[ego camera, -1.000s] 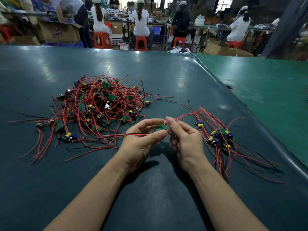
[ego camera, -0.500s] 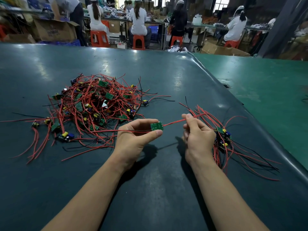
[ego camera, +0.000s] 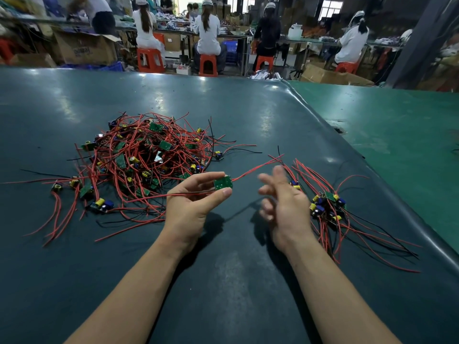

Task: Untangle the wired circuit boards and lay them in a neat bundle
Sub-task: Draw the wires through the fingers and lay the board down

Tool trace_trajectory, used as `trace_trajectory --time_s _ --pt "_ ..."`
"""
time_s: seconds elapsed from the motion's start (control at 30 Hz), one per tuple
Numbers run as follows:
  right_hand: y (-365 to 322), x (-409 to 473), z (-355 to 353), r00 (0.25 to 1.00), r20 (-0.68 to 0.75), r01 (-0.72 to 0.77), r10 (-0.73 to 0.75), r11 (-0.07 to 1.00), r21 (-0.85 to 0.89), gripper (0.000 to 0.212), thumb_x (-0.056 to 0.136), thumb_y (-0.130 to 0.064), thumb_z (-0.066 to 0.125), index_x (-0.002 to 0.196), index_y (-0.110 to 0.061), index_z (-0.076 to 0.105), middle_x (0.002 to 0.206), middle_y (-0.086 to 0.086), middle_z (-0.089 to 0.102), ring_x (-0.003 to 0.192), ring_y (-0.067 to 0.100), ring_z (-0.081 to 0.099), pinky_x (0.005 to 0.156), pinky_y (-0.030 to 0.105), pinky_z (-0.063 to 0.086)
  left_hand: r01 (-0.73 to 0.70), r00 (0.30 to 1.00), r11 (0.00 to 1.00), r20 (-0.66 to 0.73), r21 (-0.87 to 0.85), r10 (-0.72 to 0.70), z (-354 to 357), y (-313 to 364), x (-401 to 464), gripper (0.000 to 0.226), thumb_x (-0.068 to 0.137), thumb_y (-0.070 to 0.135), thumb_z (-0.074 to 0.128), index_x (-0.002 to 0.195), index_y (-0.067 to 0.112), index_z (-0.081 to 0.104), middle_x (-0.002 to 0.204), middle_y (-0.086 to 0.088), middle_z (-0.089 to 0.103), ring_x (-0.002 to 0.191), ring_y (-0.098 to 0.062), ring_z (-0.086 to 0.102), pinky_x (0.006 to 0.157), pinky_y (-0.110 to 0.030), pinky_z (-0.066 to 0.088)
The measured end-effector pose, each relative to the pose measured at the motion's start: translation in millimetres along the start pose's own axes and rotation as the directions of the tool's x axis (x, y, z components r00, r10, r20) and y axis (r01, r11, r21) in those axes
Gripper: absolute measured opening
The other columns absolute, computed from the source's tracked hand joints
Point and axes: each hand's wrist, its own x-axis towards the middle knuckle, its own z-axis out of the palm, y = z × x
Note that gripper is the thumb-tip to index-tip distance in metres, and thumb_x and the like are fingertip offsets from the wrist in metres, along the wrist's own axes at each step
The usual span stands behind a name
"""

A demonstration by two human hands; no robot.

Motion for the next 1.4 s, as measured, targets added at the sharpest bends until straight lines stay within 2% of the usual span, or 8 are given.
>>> trace_trajectory --time_s 0.17,0.33,0.67,0.8,0.97,1.1,1.3,1.4 --pt "8.3 -8.1 7.4 0.985 0.168 0.0 0.025 0.989 -0.15 0.023 0.087 -0.021 0.07 0.065 -0.014 0.069 0.053 -0.002 0.053 0.035 0.006 0.037 0.035 0.015 0.026 -0.07 0.997 0.979 0.057 0.192 0.06 7.0 -4.4 -4.5 0.034 0.066 -0.009 0.081 0.094 0.006 0.069 0.082 0.001 0.075 0.077 -0.011 0.07 0.071 -0.018 0.054" --pt "6.5 -7.3 6.8 0.978 0.202 0.065 -0.042 0.992 -0.111 0.023 0.095 -0.014 0.06 0.078 -0.012 0.075 0.058 -0.003 0.056 0.036 0.006 0.037 0.036 0.016 0.024 -0.033 0.999 0.988 -0.016 0.152 0.035 9.9 -2.4 -3.9 0.03 0.064 -0.008 0.082 0.084 0.009 0.069 0.074 0.002 0.074 0.067 -0.008 0.068 0.065 -0.017 0.053" --pt "-6.4 8.8 -6.9 0.967 -0.225 0.149 -0.12 0.982 0.117 0.028 0.098 -0.01 0.053 0.075 -0.009 0.068 0.053 -0.005 0.051 0.034 0.004 0.033 0.035 0.014 0.022 -0.026 0.999 0.999 -0.038 0.022 0.026 2.6 3.0 -2.5 0.029 0.055 0.008 0.085 0.079 0.012 0.069 0.077 -0.004 0.074 0.073 -0.017 0.069 0.07 -0.024 0.056" --pt "-19.2 20.8 -27.0 0.905 -0.418 0.186 -0.083 0.96 0.212 0.026 0.098 -0.006 0.048 0.074 -0.008 0.06 0.06 0.0 0.042 0.033 0.004 0.031 0.034 0.015 0.018 -0.064 0.982 0.959 -0.186 -0.276 0.012 -12.0 9.6 7.5 0.028 0.056 0.003 0.078 0.077 0.011 0.062 0.073 -0.007 0.071 0.07 -0.02 0.068 0.069 -0.025 0.056" --pt "-3.2 -0.2 -5.5 0.992 0.011 0.128 -0.127 0.983 -0.129 0.017 0.095 -0.012 0.06 0.082 -0.014 0.071 0.055 -0.005 0.054 0.035 0.005 0.037 0.035 0.014 0.026 0.012 0.994 0.96 -0.1 -0.279 -0.041 -2.7 6.4 2.4 0.026 0.054 0.009 0.082 0.078 0.014 0.072 0.076 -0.01 0.073 0.068 -0.018 0.07 0.066 -0.023 0.056" --pt "5.3 -16.2 4.5 0.905 0.425 0.137 -0.021 0.96 -0.245 0.031 0.082 -0.021 0.071 0.112 -0.024 0.068 0.072 0.002 0.063 0.046 0.008 0.048 0.039 0.017 0.035 0.048 0.999 0.989 0.029 -0.137 -0.045 0.5 1.2 0.6 0.029 0.057 0.024 0.092 0.081 0.016 0.078 0.074 -0.008 0.072 0.062 -0.016 0.065 0.063 -0.023 0.054" --pt "8.6 -21.0 6.9 0.915 0.367 0.285 -0.169 0.914 -0.288 0.019 0.085 -0.006 0.073 0.092 -0.024 0.074 0.073 -0.004 0.066 0.045 0.004 0.049 0.041 0.015 0.036 0.084 0.987 0.996 0.137 -0.026 -0.08 1.8 0.1 -0.5 0.023 0.064 0.037 0.081 0.076 0.018 0.076 0.063 -0.003 0.065 0.052 -0.011 0.052 0.052 -0.02 0.042" --pt "11.3 -20.7 7.1 0.817 0.444 0.541 -0.369 0.756 -0.367 0.026 0.082 -0.008 0.075 0.092 -0.032 0.069 0.076 -0.015 0.067 0.054 0.0 0.055 0.049 0.015 0.04 0.138 0.978 0.99 0.159 -0.012 -0.135 1.3 -0.1 0.2 0.027 0.064 0.041 0.081 0.075 0.016 0.075 0.065 -0.007 0.06 0.052 -0.011 0.048 0.052 -0.02 0.039"
